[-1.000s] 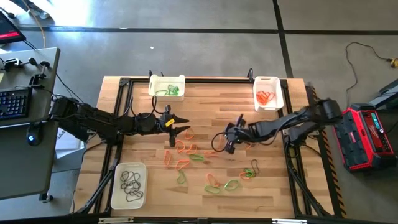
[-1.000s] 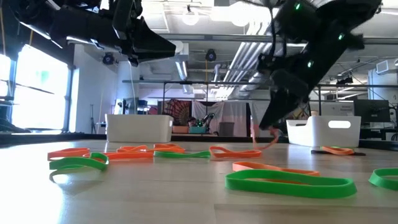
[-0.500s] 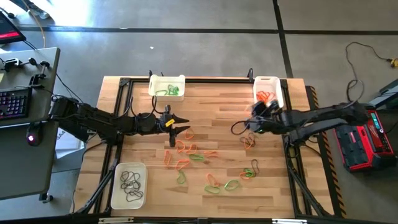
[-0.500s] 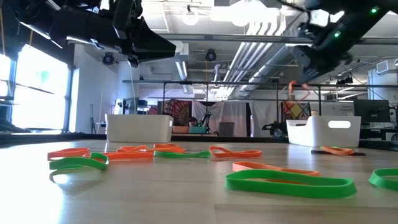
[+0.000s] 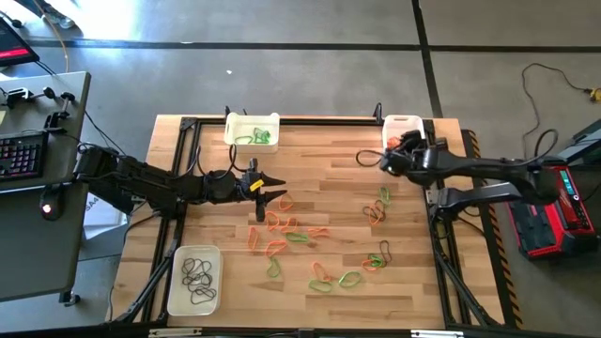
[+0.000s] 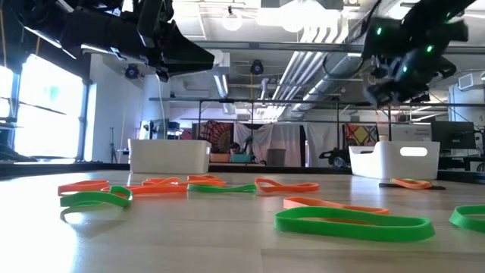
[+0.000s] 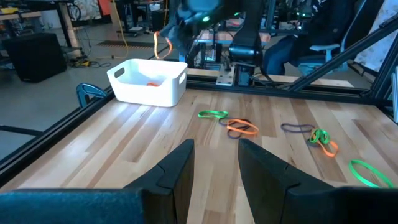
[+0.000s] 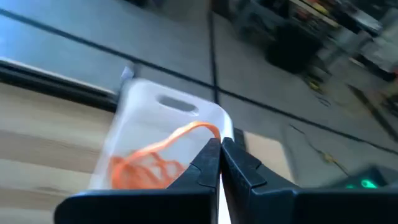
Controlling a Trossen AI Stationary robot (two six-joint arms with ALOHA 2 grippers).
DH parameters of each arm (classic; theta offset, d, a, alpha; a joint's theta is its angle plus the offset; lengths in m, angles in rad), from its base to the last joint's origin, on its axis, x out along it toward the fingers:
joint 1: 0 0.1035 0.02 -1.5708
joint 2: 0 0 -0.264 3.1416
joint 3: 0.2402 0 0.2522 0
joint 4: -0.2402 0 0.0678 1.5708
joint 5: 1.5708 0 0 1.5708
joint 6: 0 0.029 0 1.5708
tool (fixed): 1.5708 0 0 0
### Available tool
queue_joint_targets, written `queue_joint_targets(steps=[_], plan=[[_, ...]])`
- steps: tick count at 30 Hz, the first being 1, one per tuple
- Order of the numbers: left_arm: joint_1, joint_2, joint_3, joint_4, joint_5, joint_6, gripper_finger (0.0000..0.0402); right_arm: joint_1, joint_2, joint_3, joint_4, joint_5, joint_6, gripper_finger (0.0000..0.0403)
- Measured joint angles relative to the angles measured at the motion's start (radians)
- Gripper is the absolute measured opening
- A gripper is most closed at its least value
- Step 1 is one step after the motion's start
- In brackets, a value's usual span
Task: Sort rubber bands into baskets
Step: Put the orange rubber band into the top right white bin
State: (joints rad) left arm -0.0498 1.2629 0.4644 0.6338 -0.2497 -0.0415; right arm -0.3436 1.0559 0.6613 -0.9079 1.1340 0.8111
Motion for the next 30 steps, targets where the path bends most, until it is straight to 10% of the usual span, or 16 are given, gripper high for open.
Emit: queue_joint_targets(steps=[14, 30], plan=[[0.0, 0.0, 0.0, 0.0, 0.0, 0.019, 0.0115, -0.301, 0.044, -0.18, 0.415, -0.24, -0.239, 0.0005], [0.0, 0.0, 0.0, -0.003, 0.0, 0.018, 0.0115, -0.239, 0.013, 0.003, 0.291, -0.399, -0.35, 0.0175]])
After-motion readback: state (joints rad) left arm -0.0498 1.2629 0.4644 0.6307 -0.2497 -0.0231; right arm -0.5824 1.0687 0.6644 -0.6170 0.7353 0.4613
